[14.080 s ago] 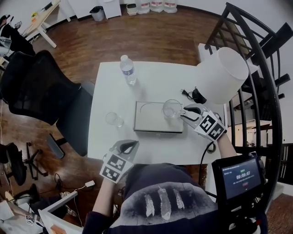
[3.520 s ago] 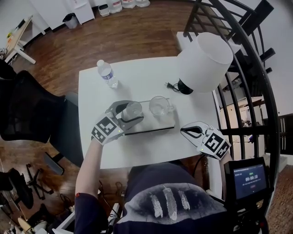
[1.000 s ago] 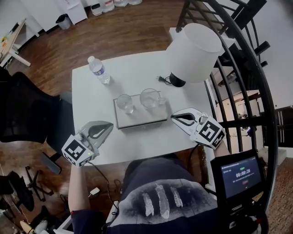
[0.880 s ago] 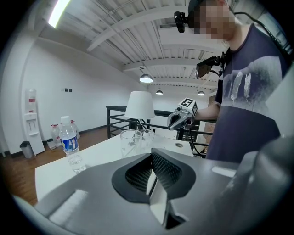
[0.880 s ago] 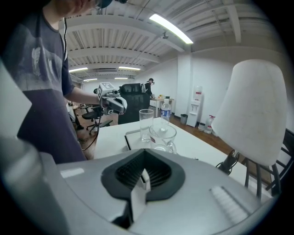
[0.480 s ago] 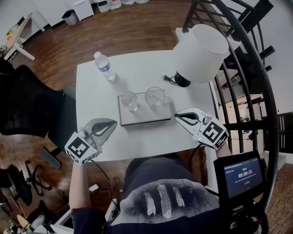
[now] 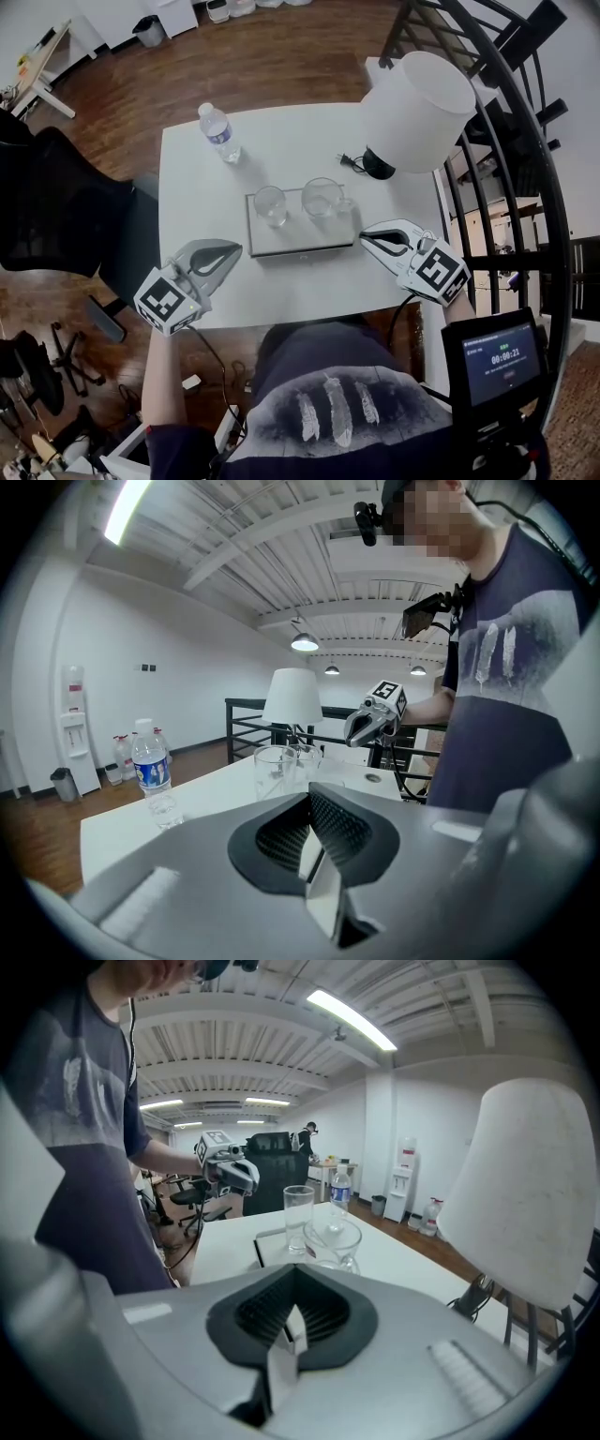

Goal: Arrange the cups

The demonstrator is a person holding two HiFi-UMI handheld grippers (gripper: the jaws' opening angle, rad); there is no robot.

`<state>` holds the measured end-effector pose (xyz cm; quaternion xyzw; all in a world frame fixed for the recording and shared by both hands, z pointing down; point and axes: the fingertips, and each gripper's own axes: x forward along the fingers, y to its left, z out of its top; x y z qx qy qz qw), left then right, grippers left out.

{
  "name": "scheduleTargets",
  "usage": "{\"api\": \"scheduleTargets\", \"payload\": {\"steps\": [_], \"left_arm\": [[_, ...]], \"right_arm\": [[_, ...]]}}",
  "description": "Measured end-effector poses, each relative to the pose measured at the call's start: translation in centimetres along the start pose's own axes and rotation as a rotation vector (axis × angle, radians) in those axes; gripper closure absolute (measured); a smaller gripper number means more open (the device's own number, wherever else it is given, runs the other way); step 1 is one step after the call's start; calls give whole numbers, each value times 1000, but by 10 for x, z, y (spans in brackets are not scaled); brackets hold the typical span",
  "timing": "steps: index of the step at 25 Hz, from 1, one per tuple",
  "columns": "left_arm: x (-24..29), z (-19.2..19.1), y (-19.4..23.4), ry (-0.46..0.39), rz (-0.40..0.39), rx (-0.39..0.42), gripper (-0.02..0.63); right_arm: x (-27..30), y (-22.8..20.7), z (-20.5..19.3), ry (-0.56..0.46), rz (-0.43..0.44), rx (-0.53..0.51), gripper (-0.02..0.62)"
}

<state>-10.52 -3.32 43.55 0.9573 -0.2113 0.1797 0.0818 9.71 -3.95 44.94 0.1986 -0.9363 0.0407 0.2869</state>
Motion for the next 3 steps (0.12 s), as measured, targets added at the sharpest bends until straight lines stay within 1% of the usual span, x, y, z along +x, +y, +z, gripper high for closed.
{"api": "scheduleTargets", "payload": {"steps": [3], "left_arm": [[0,-1,0,0,2,-5,592]], "right_arm": [[2,1,-1,5,4,5,592]]}}
